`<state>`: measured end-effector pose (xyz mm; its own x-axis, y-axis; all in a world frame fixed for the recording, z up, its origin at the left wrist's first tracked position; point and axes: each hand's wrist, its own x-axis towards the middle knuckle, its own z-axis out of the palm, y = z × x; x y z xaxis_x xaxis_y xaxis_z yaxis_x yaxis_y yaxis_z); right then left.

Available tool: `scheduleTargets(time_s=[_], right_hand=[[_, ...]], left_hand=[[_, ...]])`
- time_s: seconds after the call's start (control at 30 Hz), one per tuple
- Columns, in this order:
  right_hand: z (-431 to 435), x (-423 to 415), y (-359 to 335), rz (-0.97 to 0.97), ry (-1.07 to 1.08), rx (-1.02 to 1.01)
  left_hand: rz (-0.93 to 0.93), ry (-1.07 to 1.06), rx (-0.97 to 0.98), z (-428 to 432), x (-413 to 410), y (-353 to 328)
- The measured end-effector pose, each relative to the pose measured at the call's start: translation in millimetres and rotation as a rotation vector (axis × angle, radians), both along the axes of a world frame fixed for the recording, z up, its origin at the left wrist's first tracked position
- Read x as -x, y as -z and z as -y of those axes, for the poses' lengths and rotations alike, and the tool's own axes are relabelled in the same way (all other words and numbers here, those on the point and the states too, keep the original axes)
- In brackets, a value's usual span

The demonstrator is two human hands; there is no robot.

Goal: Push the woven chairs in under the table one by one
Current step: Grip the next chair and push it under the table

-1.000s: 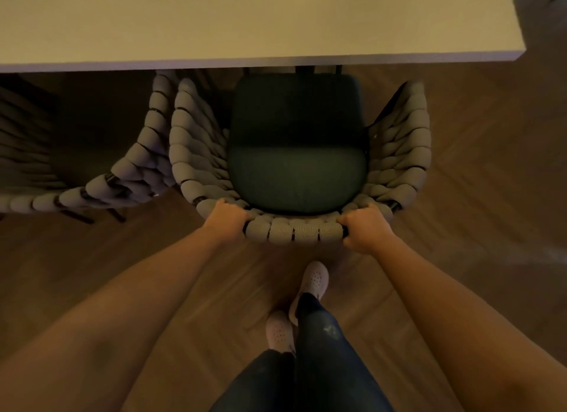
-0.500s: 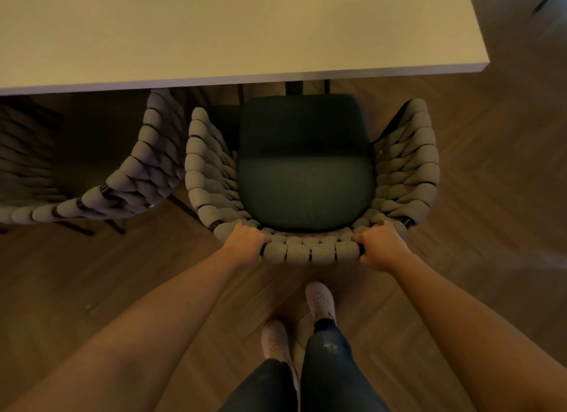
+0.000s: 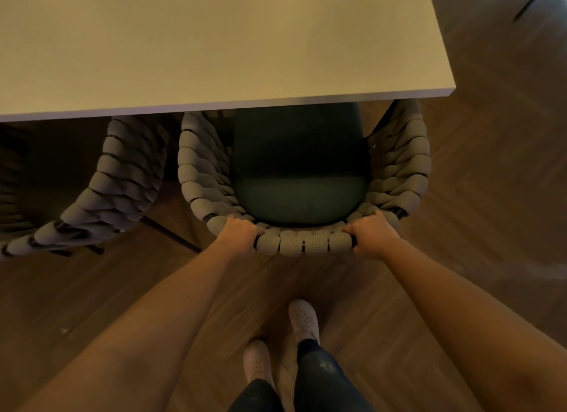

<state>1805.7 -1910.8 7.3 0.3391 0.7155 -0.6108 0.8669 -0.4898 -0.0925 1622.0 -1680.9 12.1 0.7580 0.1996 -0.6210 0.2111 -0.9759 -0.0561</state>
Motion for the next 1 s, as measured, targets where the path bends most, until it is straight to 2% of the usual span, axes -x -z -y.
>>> scheduleTargets(time_s=[0.27,0.87,1.0], right_hand=[[-8.6,-8.2,-2.1,-0.005,-0.074,-0.023],[-16.4,21.7,6.5,0.047,-0.069,-0.049],[-16.5,29.3,4.5,0.045,-0.088,0.008]], left_hand=[[-0.001,0.011,-0.006,-10.8,-4.1,3.0],[-0.01,-0.043,-0.008,-18.4,18.5,12.4],[0.015,-0.059,-0.001,-11.4,33.0,15.6]])
